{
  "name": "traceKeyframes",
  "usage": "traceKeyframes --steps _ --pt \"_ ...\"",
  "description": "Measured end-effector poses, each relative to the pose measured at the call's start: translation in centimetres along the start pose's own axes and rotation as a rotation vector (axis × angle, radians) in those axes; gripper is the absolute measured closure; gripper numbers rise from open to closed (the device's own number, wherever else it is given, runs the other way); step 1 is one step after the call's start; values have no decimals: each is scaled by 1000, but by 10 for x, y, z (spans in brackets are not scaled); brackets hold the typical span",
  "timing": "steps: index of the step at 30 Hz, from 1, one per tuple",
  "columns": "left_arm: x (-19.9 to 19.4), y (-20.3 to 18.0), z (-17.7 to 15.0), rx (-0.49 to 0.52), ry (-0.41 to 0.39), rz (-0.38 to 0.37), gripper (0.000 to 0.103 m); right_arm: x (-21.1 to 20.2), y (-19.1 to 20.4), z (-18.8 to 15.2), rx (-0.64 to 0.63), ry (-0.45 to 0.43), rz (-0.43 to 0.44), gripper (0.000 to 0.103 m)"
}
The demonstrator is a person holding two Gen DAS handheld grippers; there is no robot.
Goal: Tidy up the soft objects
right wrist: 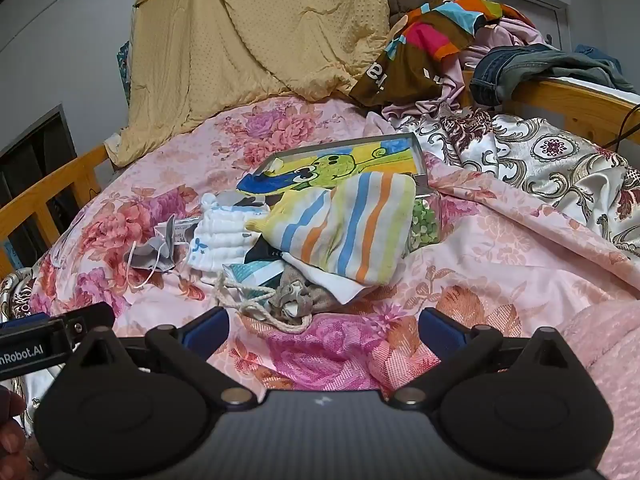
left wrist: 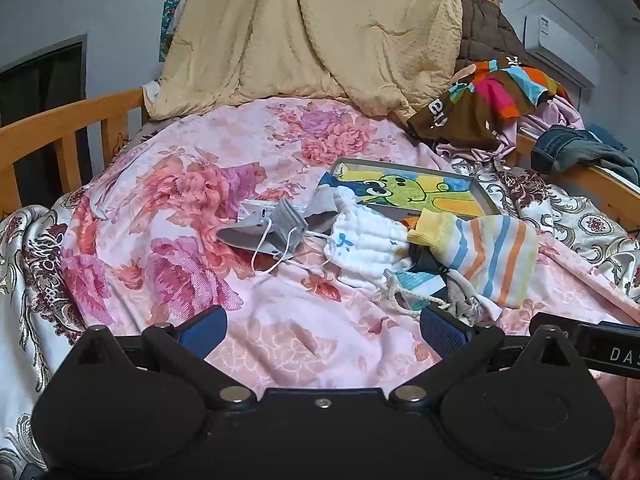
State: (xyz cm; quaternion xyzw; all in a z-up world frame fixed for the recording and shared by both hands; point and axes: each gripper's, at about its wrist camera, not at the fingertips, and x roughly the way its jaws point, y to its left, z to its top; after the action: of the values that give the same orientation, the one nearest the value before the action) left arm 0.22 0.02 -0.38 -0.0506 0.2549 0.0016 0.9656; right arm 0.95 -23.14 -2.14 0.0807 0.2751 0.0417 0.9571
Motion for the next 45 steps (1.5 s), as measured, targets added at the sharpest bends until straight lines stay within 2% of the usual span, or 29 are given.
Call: traceKeyframes --steps 45 --pt "-1 3 1 10 3 6 1 0 -1 0 2 1 2 0"
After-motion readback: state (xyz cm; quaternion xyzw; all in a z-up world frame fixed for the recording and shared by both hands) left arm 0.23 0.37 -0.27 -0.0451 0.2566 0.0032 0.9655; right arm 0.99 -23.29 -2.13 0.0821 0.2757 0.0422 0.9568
